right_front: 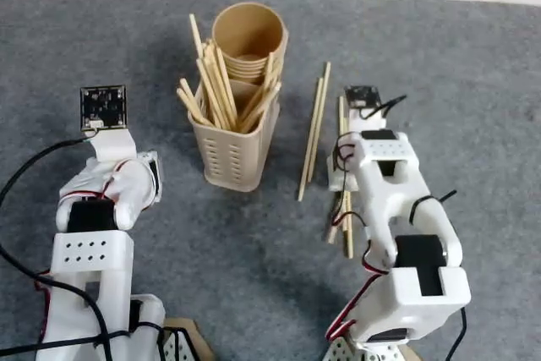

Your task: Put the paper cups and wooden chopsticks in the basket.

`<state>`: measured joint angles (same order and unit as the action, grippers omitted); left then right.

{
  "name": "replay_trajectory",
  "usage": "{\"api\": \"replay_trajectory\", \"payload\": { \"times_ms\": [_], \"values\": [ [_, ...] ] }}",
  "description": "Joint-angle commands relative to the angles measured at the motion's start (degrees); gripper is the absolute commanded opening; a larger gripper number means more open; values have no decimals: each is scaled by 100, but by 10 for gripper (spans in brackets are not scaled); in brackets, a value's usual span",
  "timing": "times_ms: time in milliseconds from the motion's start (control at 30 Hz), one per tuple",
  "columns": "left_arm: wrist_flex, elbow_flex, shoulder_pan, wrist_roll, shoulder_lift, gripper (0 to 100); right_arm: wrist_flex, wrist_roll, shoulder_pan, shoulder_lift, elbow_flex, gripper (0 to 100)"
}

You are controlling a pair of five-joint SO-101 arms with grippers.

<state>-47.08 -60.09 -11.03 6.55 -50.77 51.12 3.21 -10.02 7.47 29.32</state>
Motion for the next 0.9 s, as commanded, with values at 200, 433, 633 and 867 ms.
{"api": "replay_trajectory", "payload": {
  "times_ms": [200,433,633,867],
  "values": [
    [88,22,-22,62,-119,154,-66,-404,303,-1851,-40,5],
    [88,22,-22,62,-119,154,-251,-352,295,-3116,-541,5],
    [88,13,-22,62,-110,154,-251,-352,48,-3213,-1103,9],
    [88,13,-22,62,-110,154,215,519,145,-3160,-1147,9]
  ]
}}
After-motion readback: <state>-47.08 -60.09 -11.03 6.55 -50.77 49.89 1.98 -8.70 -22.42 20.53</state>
